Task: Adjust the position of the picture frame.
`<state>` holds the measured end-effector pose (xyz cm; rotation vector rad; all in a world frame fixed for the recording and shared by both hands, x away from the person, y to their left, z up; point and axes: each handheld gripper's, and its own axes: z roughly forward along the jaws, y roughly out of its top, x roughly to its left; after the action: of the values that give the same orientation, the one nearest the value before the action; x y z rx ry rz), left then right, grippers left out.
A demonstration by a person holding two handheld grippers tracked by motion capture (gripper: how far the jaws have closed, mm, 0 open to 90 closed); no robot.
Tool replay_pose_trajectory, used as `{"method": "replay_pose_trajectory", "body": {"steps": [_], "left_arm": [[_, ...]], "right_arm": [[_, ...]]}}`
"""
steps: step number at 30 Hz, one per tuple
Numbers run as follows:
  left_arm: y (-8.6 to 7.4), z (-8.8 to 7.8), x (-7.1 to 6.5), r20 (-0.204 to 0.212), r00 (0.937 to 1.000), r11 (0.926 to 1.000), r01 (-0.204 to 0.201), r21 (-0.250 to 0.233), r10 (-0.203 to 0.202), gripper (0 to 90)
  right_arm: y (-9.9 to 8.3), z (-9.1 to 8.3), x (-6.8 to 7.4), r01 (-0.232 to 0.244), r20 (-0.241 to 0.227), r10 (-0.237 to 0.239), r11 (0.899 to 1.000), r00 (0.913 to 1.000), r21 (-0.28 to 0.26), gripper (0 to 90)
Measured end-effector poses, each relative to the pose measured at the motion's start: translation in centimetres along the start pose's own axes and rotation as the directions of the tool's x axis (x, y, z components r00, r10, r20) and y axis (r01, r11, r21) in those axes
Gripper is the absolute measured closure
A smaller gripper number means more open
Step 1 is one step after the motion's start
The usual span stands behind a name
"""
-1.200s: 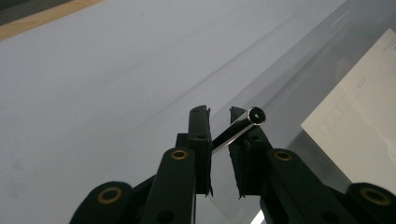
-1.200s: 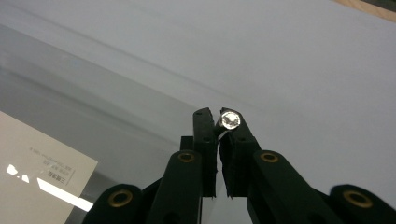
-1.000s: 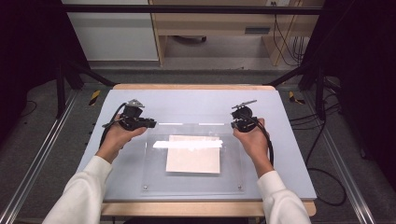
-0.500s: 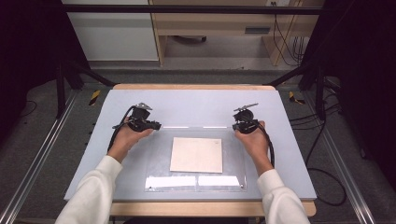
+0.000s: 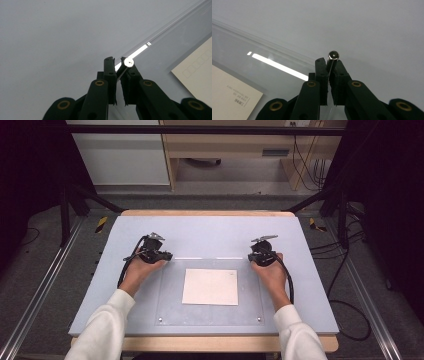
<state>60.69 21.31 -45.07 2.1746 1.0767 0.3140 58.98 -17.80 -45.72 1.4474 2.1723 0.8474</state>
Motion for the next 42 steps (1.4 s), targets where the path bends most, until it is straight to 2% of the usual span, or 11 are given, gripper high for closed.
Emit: {"method": "replay_pose_trajectory", "body": {"steps": [17, 42], "left_arm": [[-0.16, 0.28, -0.29, -0.03, 0.9995, 1.0, -0.004, 0.001, 0.004, 83.4], [-0.33, 0.31, -0.84, -0.076, 0.9971, 0.9999, -0.01, -0.008, 0.009, 83.9]], "right_arm": [[-0.4, 0.22, -0.04, -0.018, -0.006, 0.018, 1.0, 0.9998, -0.017, 85.1], [-0.64, 0.19, -0.08, 0.008, 0.0, -0.008, 0.999, 1.0, -0.036, 83.1]]}}
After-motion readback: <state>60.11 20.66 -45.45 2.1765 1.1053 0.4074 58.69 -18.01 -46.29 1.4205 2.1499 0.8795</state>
